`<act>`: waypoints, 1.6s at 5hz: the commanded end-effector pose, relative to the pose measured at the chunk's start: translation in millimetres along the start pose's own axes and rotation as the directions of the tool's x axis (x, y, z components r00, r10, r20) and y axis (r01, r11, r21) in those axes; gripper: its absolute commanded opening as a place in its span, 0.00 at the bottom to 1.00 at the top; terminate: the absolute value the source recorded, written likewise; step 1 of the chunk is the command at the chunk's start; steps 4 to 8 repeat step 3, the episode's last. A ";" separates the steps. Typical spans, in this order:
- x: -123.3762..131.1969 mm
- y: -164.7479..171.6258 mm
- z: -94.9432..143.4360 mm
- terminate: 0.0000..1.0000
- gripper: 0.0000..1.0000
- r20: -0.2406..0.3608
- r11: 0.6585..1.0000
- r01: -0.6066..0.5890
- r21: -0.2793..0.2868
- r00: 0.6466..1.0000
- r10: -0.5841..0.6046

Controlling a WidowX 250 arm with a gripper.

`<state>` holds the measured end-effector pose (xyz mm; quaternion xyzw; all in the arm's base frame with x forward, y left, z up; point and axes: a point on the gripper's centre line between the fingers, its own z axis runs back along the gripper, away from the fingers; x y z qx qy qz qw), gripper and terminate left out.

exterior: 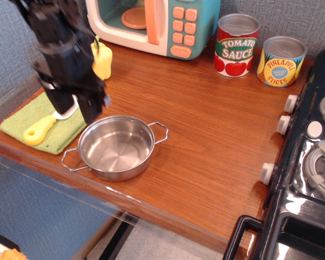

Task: Put the pot to the right of the napkin.

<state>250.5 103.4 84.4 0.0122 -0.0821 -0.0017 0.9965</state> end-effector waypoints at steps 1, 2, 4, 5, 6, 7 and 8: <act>5.1 18.1 43.7 0.00 1.00 0.033 1.000 -0.014 0.006 0.999 0.014; 5.6 21.2 35.0 0.00 1.00 0.005 0.995 -0.010 0.100 1.000 0.009; 5.6 21.2 35.0 1.00 1.00 0.005 0.995 -0.010 0.100 1.000 0.009; 5.6 21.2 35.0 1.00 1.00 0.005 0.995 -0.010 0.100 1.000 0.009; 5.6 21.2 35.0 1.00 1.00 0.005 0.995 -0.010 0.100 1.000 0.009; 5.6 21.2 35.0 1.00 1.00 0.005 0.995 -0.010 0.100 1.000 0.009; 5.6 21.2 35.0 1.00 1.00 0.005 0.995 -0.010 0.100 1.000 0.009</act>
